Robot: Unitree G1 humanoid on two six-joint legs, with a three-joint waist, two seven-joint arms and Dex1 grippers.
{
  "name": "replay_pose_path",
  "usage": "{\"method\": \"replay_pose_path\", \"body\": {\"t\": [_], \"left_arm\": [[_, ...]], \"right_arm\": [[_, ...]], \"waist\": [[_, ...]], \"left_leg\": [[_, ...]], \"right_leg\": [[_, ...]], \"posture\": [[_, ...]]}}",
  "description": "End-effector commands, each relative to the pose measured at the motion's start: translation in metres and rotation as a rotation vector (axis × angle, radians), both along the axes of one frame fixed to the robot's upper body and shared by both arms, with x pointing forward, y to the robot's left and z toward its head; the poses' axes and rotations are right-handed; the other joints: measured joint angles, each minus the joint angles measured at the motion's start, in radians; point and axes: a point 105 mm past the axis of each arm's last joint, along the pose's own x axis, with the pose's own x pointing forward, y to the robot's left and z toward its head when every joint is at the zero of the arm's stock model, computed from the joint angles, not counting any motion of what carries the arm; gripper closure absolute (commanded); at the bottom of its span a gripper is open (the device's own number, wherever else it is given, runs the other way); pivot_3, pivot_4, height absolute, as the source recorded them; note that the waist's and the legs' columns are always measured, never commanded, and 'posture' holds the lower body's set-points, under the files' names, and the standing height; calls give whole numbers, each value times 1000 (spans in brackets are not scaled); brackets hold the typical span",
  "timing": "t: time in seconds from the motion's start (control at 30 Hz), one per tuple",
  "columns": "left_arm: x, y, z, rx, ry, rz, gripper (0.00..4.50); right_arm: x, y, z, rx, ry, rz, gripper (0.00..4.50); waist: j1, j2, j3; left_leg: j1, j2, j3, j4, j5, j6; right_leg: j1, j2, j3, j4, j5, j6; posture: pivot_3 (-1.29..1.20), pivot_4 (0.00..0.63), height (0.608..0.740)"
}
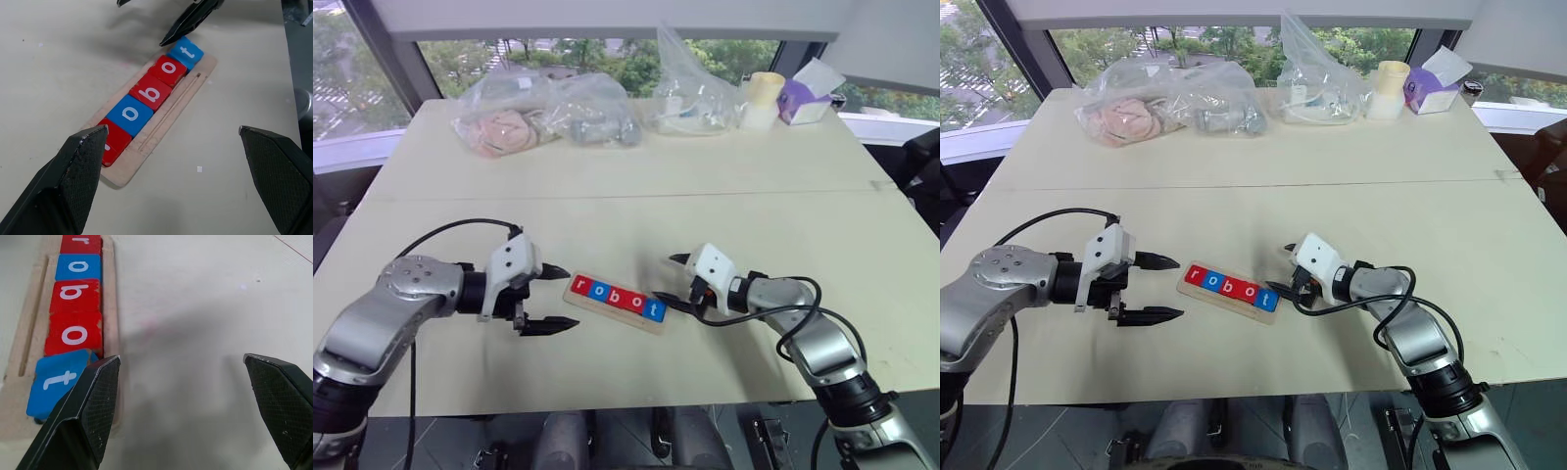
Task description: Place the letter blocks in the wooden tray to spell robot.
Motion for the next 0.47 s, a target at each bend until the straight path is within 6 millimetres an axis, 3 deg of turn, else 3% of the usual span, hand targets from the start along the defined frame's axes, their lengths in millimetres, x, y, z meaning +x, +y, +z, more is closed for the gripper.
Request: {"method": "replay_pose_path", "body": {"t": [0.03,0.13,0.2,0.47], "left_arm": [[7,3,5,-27,-25,44,0],[13,15,4,-31,-23,109,0],[12,25,2,-14,-11,142,0],[6,52,-2,-11,4,231,0]], "right_arm": [[4,-7,15,-4,-85,-35,400],[7,-28,25,-11,-106,-105,400],[-4,-37,32,25,-61,-104,400],[-93,-41,30,71,293,26,400]], "waist": [[1,0,0],[1,0,0],[2,0,0],[3,0,0]], "left_leg": [[0,0,0,0,0,0],[0,0,0,0,0,0],[0,0,0,0,0,0],[0,0,-2,-2,0,0]], "right_leg": [[0,0,0,0,0,0],[0,0,0,0,0,0],[0,0,0,0,0,0],[0,-1,0,-1,-1,1]], "posture": [[0,150,739],[0,150,739],[0,150,739],[0,150,739]]}}
